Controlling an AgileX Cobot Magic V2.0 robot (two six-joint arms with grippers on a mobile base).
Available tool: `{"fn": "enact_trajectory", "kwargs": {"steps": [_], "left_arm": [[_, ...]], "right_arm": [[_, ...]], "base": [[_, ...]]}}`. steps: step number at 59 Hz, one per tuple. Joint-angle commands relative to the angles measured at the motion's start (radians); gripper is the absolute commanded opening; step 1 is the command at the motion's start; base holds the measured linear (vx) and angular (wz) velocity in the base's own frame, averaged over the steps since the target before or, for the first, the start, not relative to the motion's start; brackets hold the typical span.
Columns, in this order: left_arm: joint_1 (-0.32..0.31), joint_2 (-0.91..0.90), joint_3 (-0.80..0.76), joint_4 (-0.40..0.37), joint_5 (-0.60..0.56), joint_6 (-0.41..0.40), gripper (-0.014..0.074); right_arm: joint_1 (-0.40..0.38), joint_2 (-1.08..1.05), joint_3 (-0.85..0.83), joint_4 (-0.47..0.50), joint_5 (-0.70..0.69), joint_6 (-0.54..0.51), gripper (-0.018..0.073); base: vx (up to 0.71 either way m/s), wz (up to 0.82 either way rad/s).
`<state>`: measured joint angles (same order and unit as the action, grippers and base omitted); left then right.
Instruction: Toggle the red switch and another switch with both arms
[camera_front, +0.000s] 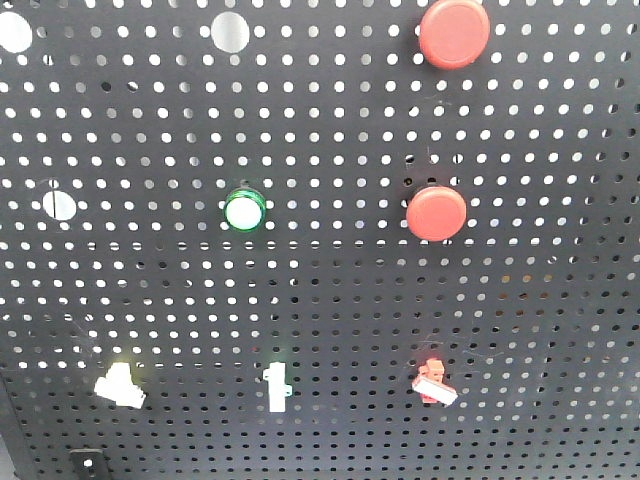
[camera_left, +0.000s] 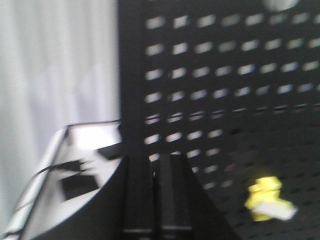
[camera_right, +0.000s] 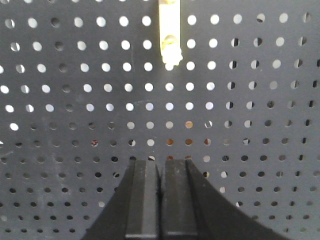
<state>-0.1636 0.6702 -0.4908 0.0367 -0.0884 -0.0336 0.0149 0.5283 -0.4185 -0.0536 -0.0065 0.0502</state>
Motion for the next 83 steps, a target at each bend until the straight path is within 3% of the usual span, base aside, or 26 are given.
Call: {"fn": "enact_trajectory", "kwargs": {"steps": [1,14,25,47,59,74,83], "left_arm": [[-0.061,0.054,-0.029,-0.002,-0.143,0.0,0.0002],[-0.198,0.184,-0.033,-0.002,-0.223,0.0,0.0002],[-0.257,0.236,-0.033,-0.003,-0.262,0.0,0.0002],[-0.256,0.293,-0.034,-0.011,-0.339,0.0,0.0002],[-0.256,0.356,-0.034,-0.124,-0.406,0.002,0.0002],[-0.256,0.373,-0.033,-0.147,-0.368,-0.006,0.0002],[-0.256,0.366,-0.033,-0.147,-0.275,-0.011,0.0002]], "right_arm": [[-0.007,0.009,-0.034,-0.001,-0.088,-0.002,-0.0006],[-0.007,0.009,-0.034,-0.001,-0.111,-0.002,-0.0006],[-0.007,0.009,-0.034,0.0,-0.119,-0.002,-0.0006],[-0.007,0.009,-0.034,0.025,-0.119,-0.002,-0.0006],[-0.007,0.009,-0.034,0.025,-0.119,-0.002,-0.0006],[-0.007,0.009,-0.034,0.025,-0.119,-0.002,-0.0006],[-0.007,0.009,-0.034,0.025,-0.119,-0.002,-0.0006]], "base": [[0.0,0.0],[0.0,0.0],[0.0,0.0],[0.0,0.0],[0.0,0.0],[0.0,0.0],[0.0,0.0]]}}
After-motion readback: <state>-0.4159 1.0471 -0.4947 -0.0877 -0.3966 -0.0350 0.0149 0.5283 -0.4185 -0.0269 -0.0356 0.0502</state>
